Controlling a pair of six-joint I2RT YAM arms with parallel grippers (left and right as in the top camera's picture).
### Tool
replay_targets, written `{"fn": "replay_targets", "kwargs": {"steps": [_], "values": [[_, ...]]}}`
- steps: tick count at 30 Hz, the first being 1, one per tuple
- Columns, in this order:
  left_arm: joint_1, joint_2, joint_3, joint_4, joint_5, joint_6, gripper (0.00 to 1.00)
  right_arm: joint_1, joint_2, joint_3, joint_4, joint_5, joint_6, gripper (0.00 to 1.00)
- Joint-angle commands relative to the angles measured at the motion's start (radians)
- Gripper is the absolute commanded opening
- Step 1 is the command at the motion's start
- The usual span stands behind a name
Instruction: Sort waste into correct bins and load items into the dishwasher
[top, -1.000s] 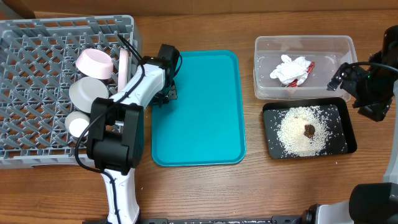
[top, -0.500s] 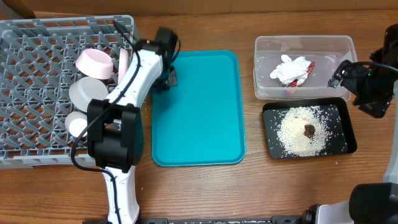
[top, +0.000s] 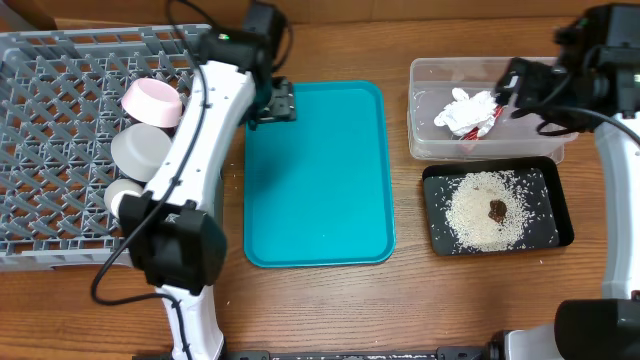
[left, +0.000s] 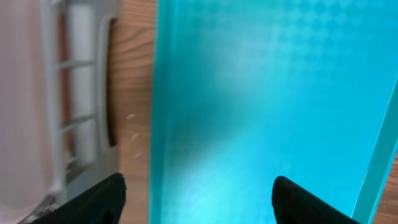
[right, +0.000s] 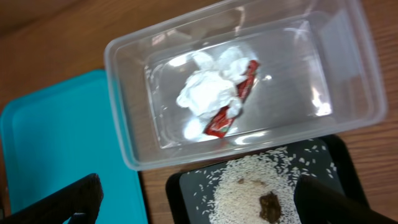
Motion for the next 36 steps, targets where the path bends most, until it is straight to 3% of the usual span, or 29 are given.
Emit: {"fn": "replay_targets", "kwargs": {"steps": [1,8,13,19,25,27,29,36], "values": [[0.022,-0.107,0.028,-0.057,-0.054,0.008,0.78,0.034,0.02,0.022,-0.016,-0.004,-0.052,1.0],[0.022,-0.225,0.023,-0.166,-0.068,0.008,0.8,0.04,0.011,0.022,-0.1,-0.004,-0.041,1.0],[0.022,-0.33,-0.068,-0.145,-0.078,0.008,0.8,0.04,-0.046,0.009,-0.09,0.006,-0.018,1.0],[0.022,-0.54,-0.331,-0.002,-0.079,0.008,0.79,0.04,-0.177,-0.085,-0.021,0.025,-0.019,1.0],[0.022,-0.845,-0.632,0.172,-0.086,0.008,0.81,0.04,-0.383,-0.296,0.108,0.041,-0.019,1.0],[0.022,-0.967,-0.732,0.229,-0.086,0.008,0.85,0.04,-0.467,-0.382,0.159,0.061,-0.019,1.0],[0.022,-1.127,-0.858,0.299,-0.085,0.008,0.99,0.04,-0.574,-0.48,0.207,0.108,-0.019,1.0],[0.022,-1.369,-1.032,0.351,-0.085,0.008,1.0,0.039,-0.667,-0.529,0.184,0.172,-0.019,1.0]]}}
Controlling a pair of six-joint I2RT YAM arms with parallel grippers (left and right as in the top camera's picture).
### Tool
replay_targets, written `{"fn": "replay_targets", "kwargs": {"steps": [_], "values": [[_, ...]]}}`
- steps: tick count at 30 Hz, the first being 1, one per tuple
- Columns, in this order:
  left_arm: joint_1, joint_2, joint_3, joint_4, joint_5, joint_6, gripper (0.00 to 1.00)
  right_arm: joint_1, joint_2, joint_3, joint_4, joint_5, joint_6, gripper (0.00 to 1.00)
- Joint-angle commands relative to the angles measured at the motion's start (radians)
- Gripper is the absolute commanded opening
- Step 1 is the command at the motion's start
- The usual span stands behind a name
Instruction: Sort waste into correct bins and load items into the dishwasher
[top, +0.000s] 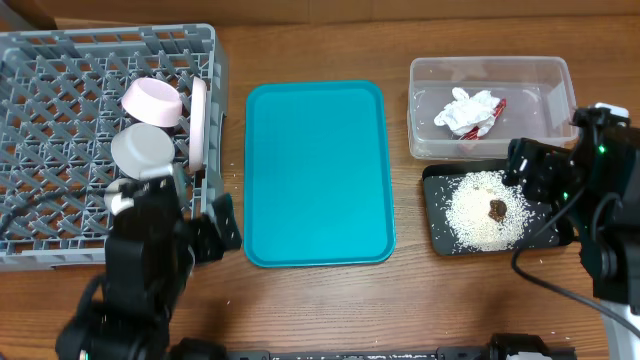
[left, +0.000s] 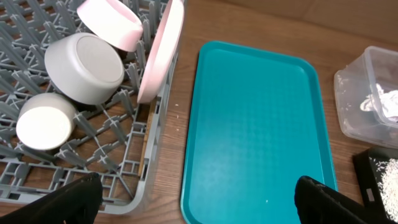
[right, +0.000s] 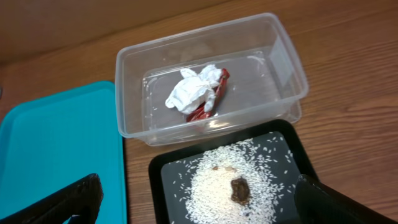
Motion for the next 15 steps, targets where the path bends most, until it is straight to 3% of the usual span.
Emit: {"fn": "replay_targets", "kwargs": {"steps": [1,15], "values": [[-0.005,-0.049,-0.052,0.015,-0.01,0.005,1.0,0.002,-0.012,-0.007,-0.011,0.046,0.002,1.0],[-0.005,-0.051,-0.053,-0.02,-0.009,0.006,1.0,0.002,0.09,-0.007,-0.022,0.046,0.002,1.0]]}}
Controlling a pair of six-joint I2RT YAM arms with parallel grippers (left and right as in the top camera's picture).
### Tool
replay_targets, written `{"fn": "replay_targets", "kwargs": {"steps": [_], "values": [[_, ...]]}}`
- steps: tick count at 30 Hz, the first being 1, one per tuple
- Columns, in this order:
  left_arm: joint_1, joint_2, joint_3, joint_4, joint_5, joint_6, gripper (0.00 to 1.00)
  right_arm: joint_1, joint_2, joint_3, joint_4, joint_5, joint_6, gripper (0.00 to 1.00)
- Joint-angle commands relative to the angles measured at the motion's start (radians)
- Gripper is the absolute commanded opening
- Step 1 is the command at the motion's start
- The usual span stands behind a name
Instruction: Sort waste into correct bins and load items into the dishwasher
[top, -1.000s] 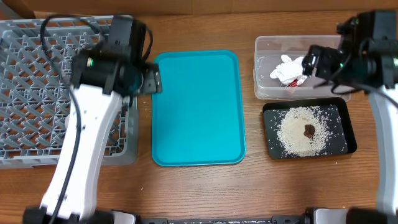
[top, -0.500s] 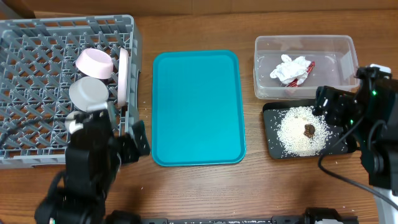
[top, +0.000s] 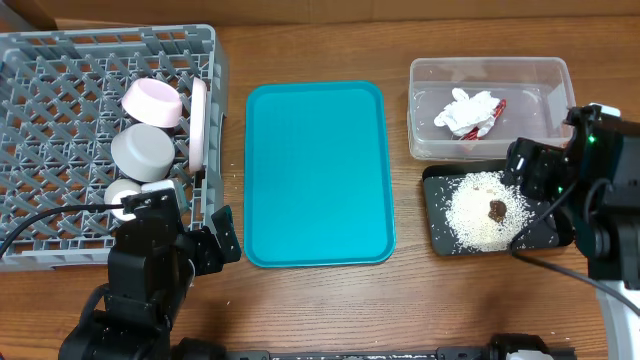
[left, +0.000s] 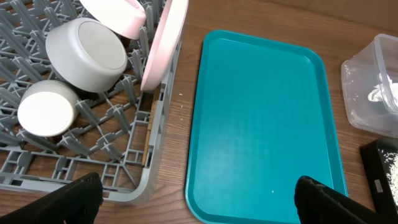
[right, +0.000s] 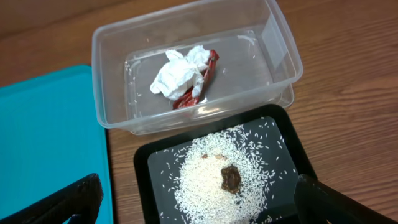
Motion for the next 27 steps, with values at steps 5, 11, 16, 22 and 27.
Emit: {"fn": "replay_targets", "kwargs": {"steps": [5,11,16,22,27], "values": [[-0.005,-0.005,-0.006,0.0,-0.009,0.005,1.0,0.002,0.051,-0.008,0.004,0.011,0.003,1.0],[-0.005,-0.005,-0.006,0.0,-0.009,0.005,1.0,0.005,0.017,-0.012,-0.039,0.012,0.0,1.0],[-0.005,-0.005,-0.006,0.0,-0.009,0.005,1.0,0.042,-0.082,-0.045,0.014,0.047,-0.008,1.0],[-0.005,-0.005,-0.006,0.0,-0.009,0.005,1.0,0.051,-0.295,-0.264,0.287,0.054,-0.007,1.0],[-0.005,-0.005,-0.006,0.0,-0.009,0.005,1.0,0.052,-0.587,-0.609,0.682,0.026,-0.003,1.0]]}}
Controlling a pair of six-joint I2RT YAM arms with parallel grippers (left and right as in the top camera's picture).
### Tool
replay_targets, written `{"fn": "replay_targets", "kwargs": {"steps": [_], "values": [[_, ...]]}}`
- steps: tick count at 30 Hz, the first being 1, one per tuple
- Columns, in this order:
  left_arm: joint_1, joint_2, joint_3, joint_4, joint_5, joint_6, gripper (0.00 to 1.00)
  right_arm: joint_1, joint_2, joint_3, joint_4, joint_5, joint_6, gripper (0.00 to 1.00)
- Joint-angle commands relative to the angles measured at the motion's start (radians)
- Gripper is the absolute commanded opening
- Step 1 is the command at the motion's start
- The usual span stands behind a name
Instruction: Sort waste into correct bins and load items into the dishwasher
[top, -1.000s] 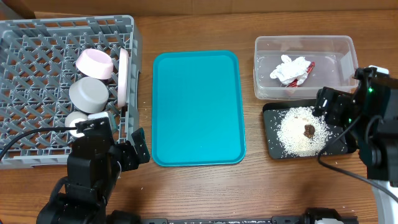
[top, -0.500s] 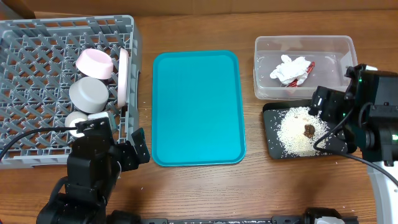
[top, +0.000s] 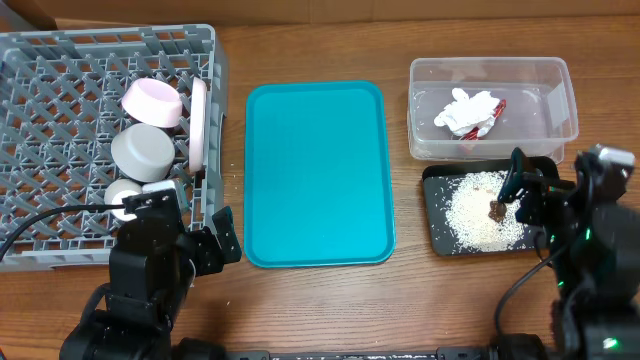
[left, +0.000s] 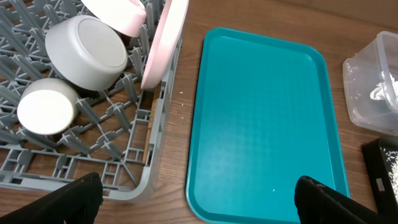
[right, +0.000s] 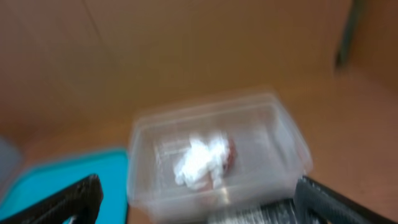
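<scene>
The grey dish rack (top: 60, 60) at the left holds a pink bowl (top: 152, 101), a grey bowl (top: 140, 150), a white cup (top: 122, 193) and an upright pink plate (top: 199, 124). The teal tray (top: 316, 170) in the middle is bare. A clear bin (top: 488, 62) at the back right contains a white tissue (top: 468, 108) and a red wrapper (top: 492, 115). In front of it a black tray (top: 432, 200) carries rice (top: 470, 210) with a brown scrap (top: 495, 209). My left gripper (left: 199, 208) hangs open by the rack's front corner. My right gripper (right: 199, 208) is open over the black tray's right side, its view blurred.
Both arm bases stand at the table's front edge, left (top: 150, 280) and right (top: 595, 250). Bare wood (top: 400, 300) lies between them in front of the trays.
My right arm has drawn back toward the front edge, and its camera now looks level at the clear bin, blurred. The left arm has hardly shifted.
At first my left gripper reached to the far end of the teal tray beside the rack and my right one hung over the clear bin. Then both were back near the front edge, open and empty. They have stayed there, the right one retreating further.
</scene>
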Motion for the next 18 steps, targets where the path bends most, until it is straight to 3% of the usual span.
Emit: {"fn": "replay_targets", "kwargs": {"steps": [1,5,12,15,18], "values": [[-0.005,-0.005,0.0,0.001,-0.01,0.005,1.0,0.005,-0.193,-0.226,0.214,-0.008,0.0,1.0],[-0.005,-0.005,0.0,0.001,-0.01,0.005,1.0,0.005,-0.375,-0.438,0.47,-0.007,-0.001,1.0],[-0.005,-0.005,0.0,0.001,-0.01,0.005,1.0,0.005,-0.525,-0.707,0.805,-0.008,-0.001,1.0],[-0.005,-0.005,0.0,0.001,-0.01,0.005,1.0,0.005,-0.572,-0.788,0.834,-0.013,-0.001,1.0],[-0.005,-0.005,0.0,0.001,-0.009,0.005,1.0,0.005,-0.618,-0.8,0.713,-0.034,-0.03,1.0]]}}
